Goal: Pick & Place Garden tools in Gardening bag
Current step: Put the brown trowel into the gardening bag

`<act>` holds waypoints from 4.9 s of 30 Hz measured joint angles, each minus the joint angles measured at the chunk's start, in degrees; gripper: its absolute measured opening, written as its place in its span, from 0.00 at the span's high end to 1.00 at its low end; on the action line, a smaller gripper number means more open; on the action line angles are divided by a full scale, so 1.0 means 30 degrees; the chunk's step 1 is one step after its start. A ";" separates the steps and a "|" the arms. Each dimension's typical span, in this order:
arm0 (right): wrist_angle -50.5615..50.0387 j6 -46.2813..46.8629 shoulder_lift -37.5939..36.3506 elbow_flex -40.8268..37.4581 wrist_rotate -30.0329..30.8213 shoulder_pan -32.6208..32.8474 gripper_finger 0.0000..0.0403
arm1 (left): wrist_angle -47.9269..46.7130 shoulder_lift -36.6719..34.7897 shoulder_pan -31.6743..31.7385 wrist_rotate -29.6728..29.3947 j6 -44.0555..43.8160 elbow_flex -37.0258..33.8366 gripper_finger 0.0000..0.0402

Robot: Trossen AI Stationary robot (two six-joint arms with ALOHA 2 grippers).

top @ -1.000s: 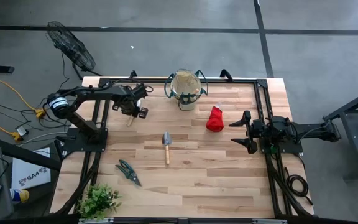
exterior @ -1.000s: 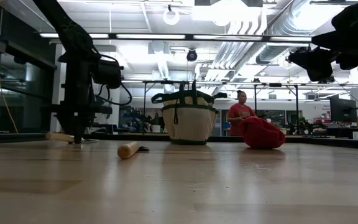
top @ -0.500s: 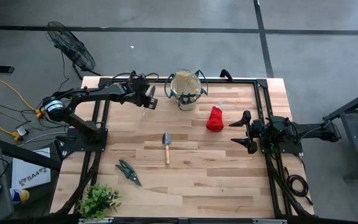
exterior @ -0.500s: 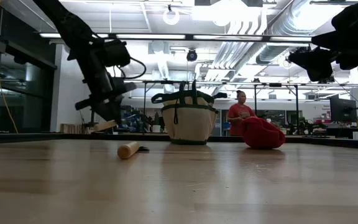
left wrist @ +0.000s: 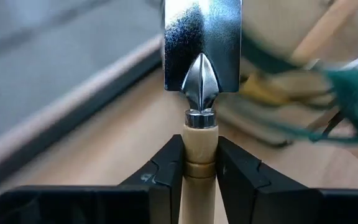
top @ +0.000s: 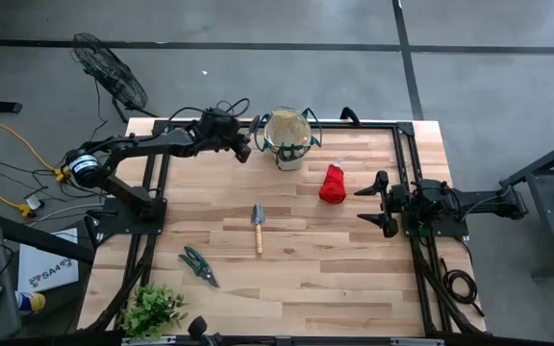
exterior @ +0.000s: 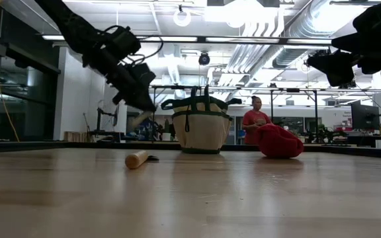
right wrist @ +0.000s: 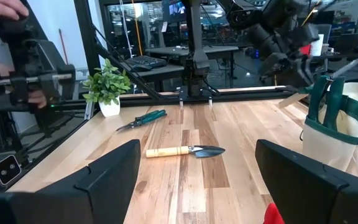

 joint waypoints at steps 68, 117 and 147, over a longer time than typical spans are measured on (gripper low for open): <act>0.0001 0.0000 0.0001 -0.0001 -0.0007 0.0002 0.23 | 1.3750 0.5049 0.3183 0.8894 0.1104 0.1585 0.82; 0.0001 -0.0003 0.0001 -0.0002 -0.0007 -0.0001 0.23 | 1.4407 0.7506 0.2326 0.8520 0.0209 0.3706 0.82; 0.0001 -0.0003 0.0000 0.0002 -0.0011 0.0002 0.23 | 1.6089 0.9623 0.1693 0.9822 -0.2498 0.5068 0.82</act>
